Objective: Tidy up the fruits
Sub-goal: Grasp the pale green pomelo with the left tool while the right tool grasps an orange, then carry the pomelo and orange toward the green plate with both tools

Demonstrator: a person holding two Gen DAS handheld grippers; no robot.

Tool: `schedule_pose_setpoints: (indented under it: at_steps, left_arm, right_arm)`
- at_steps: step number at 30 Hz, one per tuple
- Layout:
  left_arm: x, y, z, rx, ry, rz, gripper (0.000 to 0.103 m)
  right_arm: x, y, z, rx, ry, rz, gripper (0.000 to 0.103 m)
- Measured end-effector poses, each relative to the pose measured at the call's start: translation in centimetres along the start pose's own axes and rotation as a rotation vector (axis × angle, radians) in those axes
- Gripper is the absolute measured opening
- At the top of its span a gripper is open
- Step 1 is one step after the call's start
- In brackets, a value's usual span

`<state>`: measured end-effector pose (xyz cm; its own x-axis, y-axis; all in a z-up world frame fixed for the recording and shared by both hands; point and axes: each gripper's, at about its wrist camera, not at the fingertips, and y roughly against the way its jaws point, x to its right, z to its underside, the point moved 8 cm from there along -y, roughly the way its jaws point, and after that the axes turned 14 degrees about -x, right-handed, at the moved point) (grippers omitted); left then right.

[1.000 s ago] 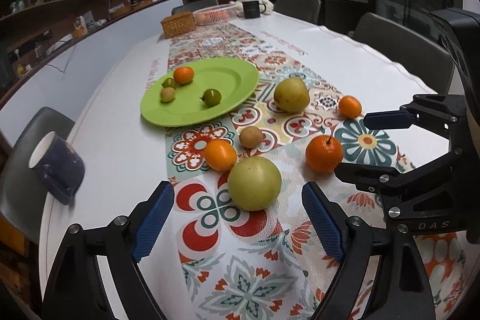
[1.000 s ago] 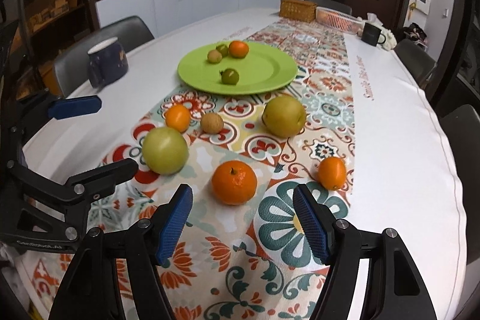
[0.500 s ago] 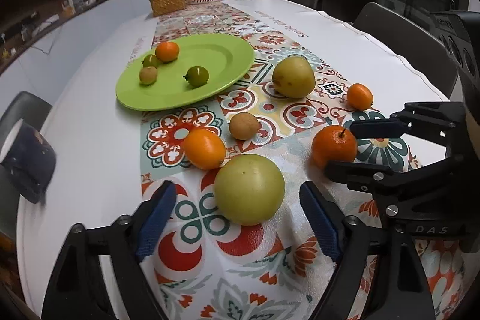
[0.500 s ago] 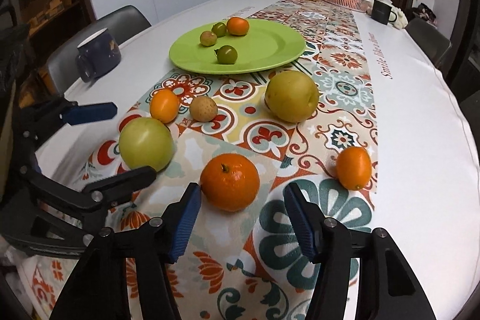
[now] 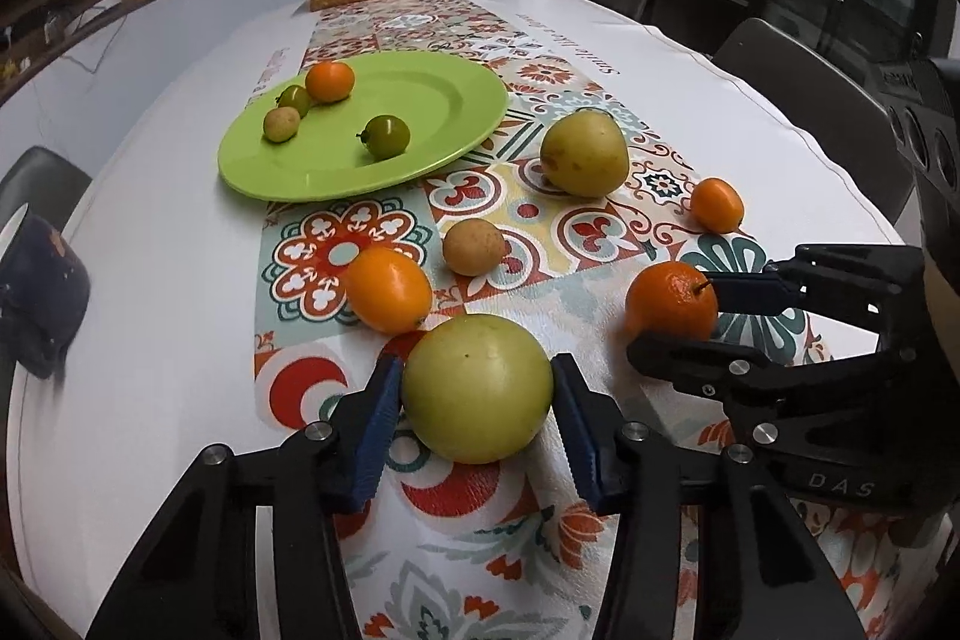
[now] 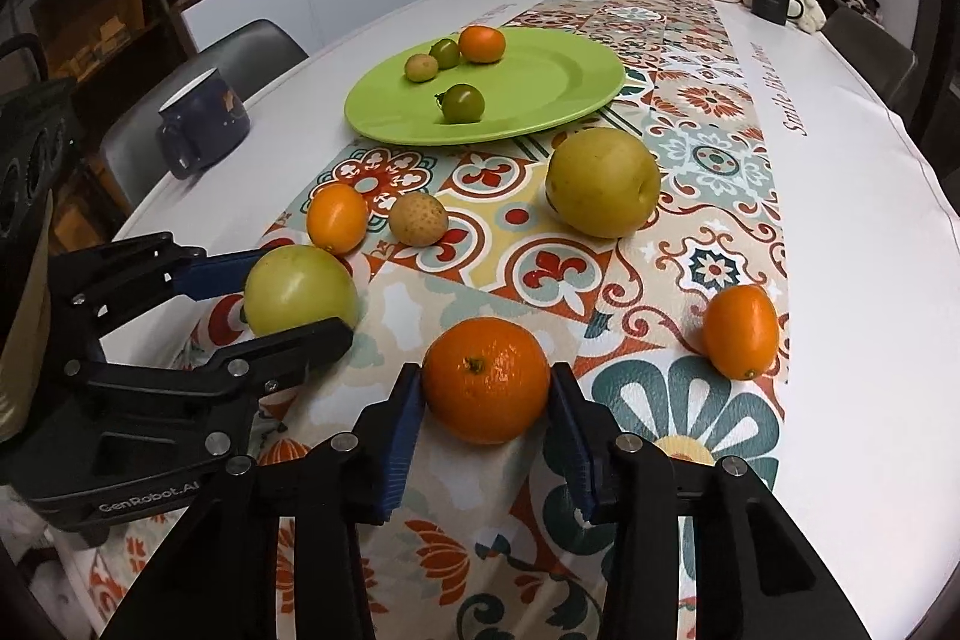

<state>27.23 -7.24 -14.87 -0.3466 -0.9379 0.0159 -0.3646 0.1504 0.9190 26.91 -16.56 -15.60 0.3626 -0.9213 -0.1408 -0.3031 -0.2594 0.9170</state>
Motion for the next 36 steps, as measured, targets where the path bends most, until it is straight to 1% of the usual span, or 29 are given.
schedule_pose_setpoints:
  at_steps: [8, 18, 28, 36]
  left_arm:
    - [0.4, 1.8, 1.0, 0.014, 0.030, -0.006, 0.049]
    - [0.2, 5.1, 1.2, 0.057, 0.071, -0.032, 0.049]
    - [-0.9, 8.9, -0.9, 0.133, 0.081, -0.070, 0.049]
    - [-2.7, 11.0, -4.1, 0.196, 0.077, -0.113, 0.049]
  right_arm:
    - [-0.1, 1.4, 0.4, 0.029, -0.019, 0.007, 0.042]
    - [-0.9, 5.0, 0.1, 0.106, -0.015, 0.014, 0.042]
    - [-1.4, 8.4, -2.1, 0.194, -0.013, 0.013, 0.042]
    - [-1.3, 10.7, -5.9, 0.266, -0.009, 0.030, 0.042]
